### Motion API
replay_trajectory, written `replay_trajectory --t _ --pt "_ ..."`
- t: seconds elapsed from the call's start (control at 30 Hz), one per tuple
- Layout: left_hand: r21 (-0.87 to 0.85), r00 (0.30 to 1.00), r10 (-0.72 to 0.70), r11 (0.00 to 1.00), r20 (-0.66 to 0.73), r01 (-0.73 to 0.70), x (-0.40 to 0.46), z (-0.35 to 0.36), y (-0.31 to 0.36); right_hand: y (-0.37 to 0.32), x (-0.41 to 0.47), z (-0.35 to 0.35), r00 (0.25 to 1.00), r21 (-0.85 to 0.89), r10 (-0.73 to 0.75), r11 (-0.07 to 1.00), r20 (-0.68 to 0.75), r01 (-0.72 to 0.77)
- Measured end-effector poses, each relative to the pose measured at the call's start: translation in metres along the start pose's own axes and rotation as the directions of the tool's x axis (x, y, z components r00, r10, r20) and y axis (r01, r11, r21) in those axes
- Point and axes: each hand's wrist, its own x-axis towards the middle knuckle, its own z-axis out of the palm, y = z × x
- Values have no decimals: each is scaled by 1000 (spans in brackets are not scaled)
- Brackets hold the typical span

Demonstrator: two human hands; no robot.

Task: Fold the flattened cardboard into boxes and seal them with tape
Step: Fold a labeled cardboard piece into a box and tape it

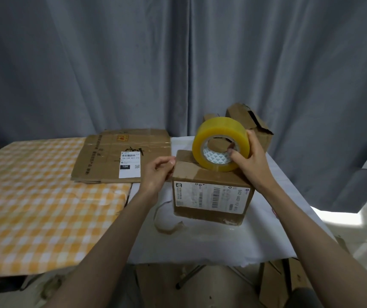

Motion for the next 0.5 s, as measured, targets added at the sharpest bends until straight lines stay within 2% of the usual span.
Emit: replay_trajectory --t 0.07,0.13,0.17,0.2,0.3,0.5 --pt "182 995 90 980 -46 -80 -6 -4 2 1 1 0 1000 -8 7 1000 9 -7" --pt "450 947 312 858 -71 -249 -13 -7 9 1 1 0 1000 -20 11 1000 23 -11" --pt "539 914 404 774 -16 -333 -19 -5 14 2 1 0 1000 -24 12 1000 29 -11" --pt "596 906 418 711 71 -374 -23 1 17 2 1 0 999 -24 14 1000 33 -13" --pt "710 951 183 634 249 -307 -32 22 19 2 1 -1 999 -25 16 1000 41 -15" --pt "824 914 237 399 330 -401 -31 34 4 -1 -2 0 995 7 100 995 25 -100"
